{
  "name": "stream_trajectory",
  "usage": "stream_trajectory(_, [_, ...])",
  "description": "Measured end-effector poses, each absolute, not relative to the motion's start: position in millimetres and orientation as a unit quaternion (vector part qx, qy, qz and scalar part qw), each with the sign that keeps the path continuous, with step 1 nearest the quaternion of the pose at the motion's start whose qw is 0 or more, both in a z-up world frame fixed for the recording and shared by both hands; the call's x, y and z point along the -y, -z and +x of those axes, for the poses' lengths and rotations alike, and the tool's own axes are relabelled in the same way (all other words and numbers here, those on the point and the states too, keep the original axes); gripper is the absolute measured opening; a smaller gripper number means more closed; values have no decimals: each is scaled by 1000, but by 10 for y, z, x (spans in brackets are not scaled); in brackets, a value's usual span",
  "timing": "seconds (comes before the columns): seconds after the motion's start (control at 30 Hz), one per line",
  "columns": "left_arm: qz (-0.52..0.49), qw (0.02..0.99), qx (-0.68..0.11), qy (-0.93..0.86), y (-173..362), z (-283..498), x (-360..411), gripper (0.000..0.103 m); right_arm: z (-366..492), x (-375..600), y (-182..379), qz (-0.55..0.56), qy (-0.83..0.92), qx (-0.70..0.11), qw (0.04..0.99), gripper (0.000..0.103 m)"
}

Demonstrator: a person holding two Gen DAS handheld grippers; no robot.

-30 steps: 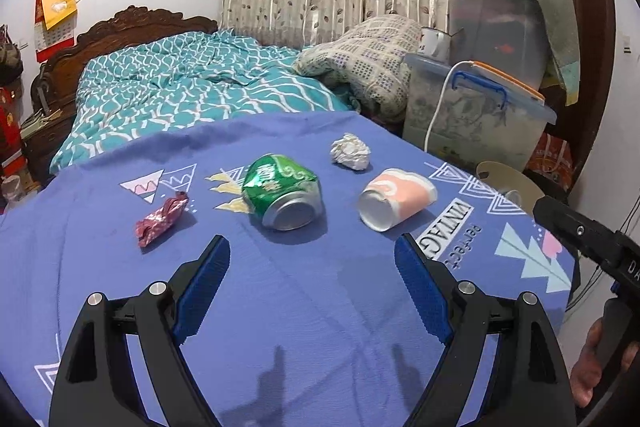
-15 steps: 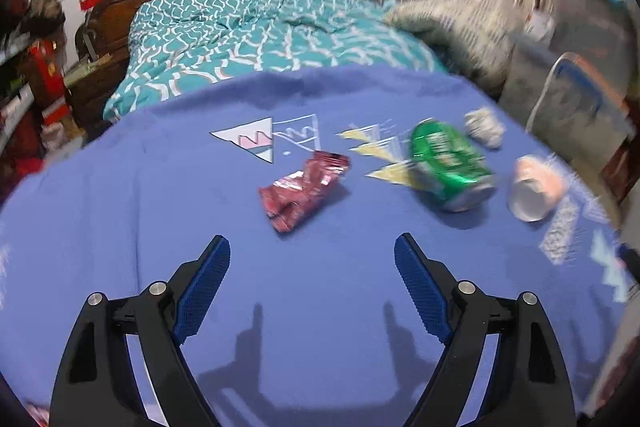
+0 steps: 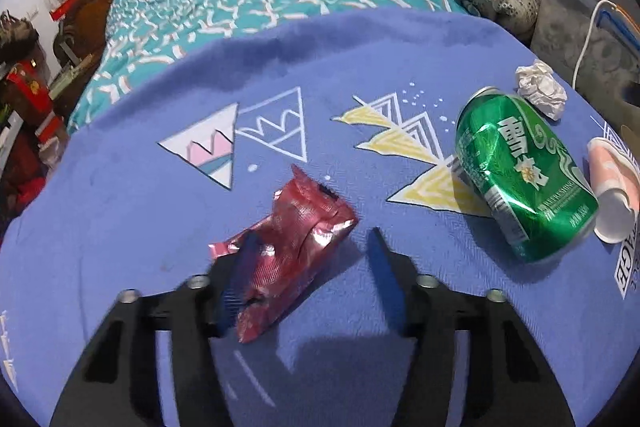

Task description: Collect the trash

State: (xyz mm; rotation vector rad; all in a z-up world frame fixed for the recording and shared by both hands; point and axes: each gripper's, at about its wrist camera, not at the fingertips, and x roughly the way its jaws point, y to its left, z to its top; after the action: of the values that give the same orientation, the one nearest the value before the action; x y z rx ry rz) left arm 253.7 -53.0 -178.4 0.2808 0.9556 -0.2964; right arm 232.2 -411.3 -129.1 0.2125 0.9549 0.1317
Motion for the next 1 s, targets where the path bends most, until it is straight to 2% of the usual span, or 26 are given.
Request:
stream_trajectory(0.07, [132, 867, -456, 149, 1789, 2545, 552, 25, 2680, 4104, 1500, 114, -83, -500, 854, 88])
stream_trajectory(0.1, [134, 868, -454, 150, 1790, 2535, 564, 22, 2827, 4093, 1581, 114, -82, -514, 846, 87])
stream_trajectory(0.13, [134, 869, -453, 148, 1794, 2526, 555, 15, 2951, 4073, 1660, 111, -81, -525, 840, 85])
stream_trajectory(0.17, [130, 869, -453, 149, 1800, 2526, 550, 13, 3059, 4044, 1733, 109, -85, -536, 833, 71])
stream_trajectory(0.2, [125, 870, -453, 151, 1795, 2521, 544, 13, 3131, 3995, 1806, 106, -94, -547, 825, 49])
stream_trajectory(0.27, [111, 872, -452, 156, 1780, 2523, 504, 10, 3165, 3886, 1898, 85, -94, -558, 820, 46])
stream_trajectory(0.43, [85, 879, -439, 166, 1690, 2427, 393, 8, 2690, 3756, 1349, 68, -93, -475, 872, 44])
stream_trajectory(0.53, [50, 878, -436, 191, 1582, 2164, 268, 8, 2059, 3505, 839, 46, -137, -409, 901, 44])
stream_trajectory(0.6, [42, 878, -433, 199, 1513, 1971, 223, 8, 1575, 3304, 694, 39, -162, -382, 909, 44])
stream_trajectory(0.7, [35, 879, -424, 217, 1400, 1568, 187, 8, 844, 3023, 775, 29, -181, -364, 913, 44])
stream_trajectory(0.8, [29, 874, -423, 237, 1365, 1108, 210, 8, 291, 2856, 1105, 32, -178, -370, 911, 44])
stream_trajectory(1.0, [17, 856, -439, 271, 1448, 487, 387, 8, -224, 2892, 1751, 73, -160, -411, 895, 44])
